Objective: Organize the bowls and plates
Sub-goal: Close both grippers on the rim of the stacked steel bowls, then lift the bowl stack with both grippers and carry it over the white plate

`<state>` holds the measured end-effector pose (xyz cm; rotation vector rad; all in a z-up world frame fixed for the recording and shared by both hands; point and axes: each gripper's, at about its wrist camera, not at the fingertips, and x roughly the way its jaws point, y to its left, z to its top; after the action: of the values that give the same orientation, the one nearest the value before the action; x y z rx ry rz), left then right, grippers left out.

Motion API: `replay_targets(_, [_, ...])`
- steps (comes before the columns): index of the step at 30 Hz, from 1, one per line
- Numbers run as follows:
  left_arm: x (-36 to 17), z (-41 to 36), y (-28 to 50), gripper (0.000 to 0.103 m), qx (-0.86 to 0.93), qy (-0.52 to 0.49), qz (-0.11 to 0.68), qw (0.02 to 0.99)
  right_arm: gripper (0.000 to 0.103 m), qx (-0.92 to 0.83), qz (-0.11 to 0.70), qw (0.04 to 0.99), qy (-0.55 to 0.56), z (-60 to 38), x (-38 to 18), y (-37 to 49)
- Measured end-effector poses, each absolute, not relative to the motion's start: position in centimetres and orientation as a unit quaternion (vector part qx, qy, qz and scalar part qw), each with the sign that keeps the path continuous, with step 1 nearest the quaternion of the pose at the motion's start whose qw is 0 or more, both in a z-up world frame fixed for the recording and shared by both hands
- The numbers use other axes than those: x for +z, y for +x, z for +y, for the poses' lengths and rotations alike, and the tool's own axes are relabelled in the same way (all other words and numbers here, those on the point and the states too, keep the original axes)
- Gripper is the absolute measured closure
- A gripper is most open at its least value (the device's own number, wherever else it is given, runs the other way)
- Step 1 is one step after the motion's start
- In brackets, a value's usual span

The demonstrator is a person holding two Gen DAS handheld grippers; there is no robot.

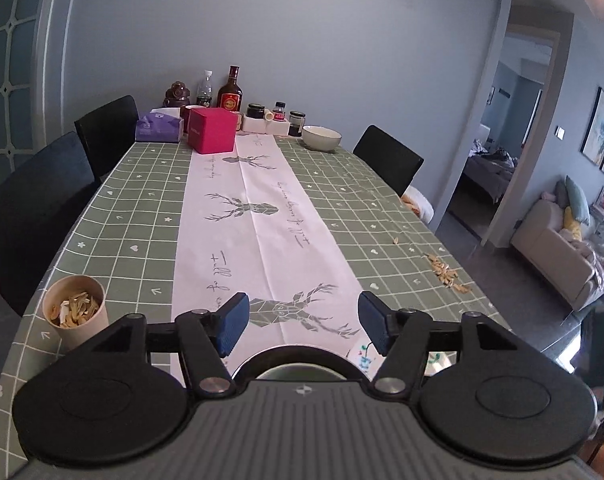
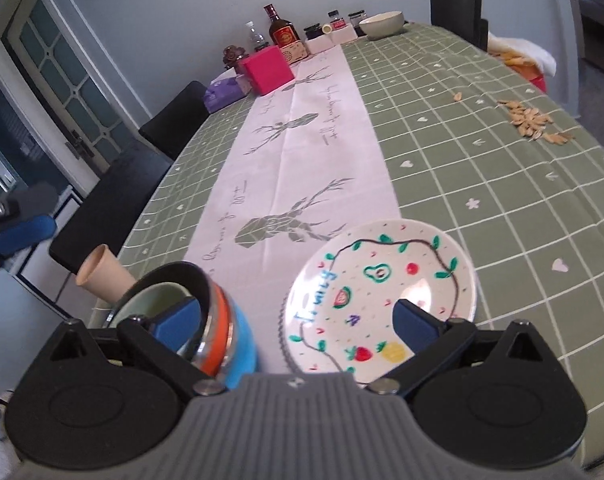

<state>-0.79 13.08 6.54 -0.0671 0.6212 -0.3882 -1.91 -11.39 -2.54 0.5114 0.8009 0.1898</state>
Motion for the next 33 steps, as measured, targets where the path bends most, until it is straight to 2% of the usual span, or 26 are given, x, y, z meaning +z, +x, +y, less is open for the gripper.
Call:
replay_targets(5, [4.3, 14.2, -1.7, 0.029, -0.189, -0.062, 0.329, 0.923, 0.004, 0.134, 0.400, 0.861, 0.285, -10.6, -2.3, -1.4])
replay_targets(7, [3.0, 14.6, -1.3, 0.029, -0.185, -0.075, 0.353, 0.914, 0.007, 0.149, 0.406, 0.851, 0.299, -10.2, -2.5, -0.9])
replay_targets(11, [1.2, 15.4, -1.0, 0.029, -0.158, -0.064, 0.379, 0.909, 0.022, 0.170, 0.436, 0.825, 0.316, -9.0, -3.2, 0.7])
replay_targets(14, [0.5, 15.5, -0.7, 0.029, -0.135, -0.045, 0.390, 0.910, 0.022, 0.168, 0.456, 0.813, 0.321, -8.0, -4.0, 2.0])
replay_targets(22, [-3.0, 15.7, 1.7, 0.029, -0.124, -0.082, 0.486, 0.861, 0.026, 0.171, 0.515, 0.780, 0.311, -6.3, -6.3, 4.1])
replay_targets(25, [-4.4, 16.0, 2.3, 0.035, -0.126, -0.111, 0.520, 0.837, 0.031, 0.170, 0.526, 0.779, 0.295, -6.0, -6.8, 4.5])
replay_targets(26, [-4.8, 16.4, 2.3, 0.045, -0.137, -0.135, 0.522, 0.831, 0.038, 0.167, 0.528, 0.782, 0.287, -5.9, -6.9, 4.6])
replay_targets(28, [-4.9, 16.9, 2.4, 0.050, -0.133, -0.162, 0.527, 0.824, 0.054, 0.158, 0.528, 0.786, 0.279, -6.0, -7.3, 4.7])
replay_targets(33, [-4.7, 17.0, 2.6, 0.054, -0.124, -0.171, 0.530, 0.821, 0.055, 0.154, 0.526, 0.788, 0.281, -6.1, -7.3, 4.4])
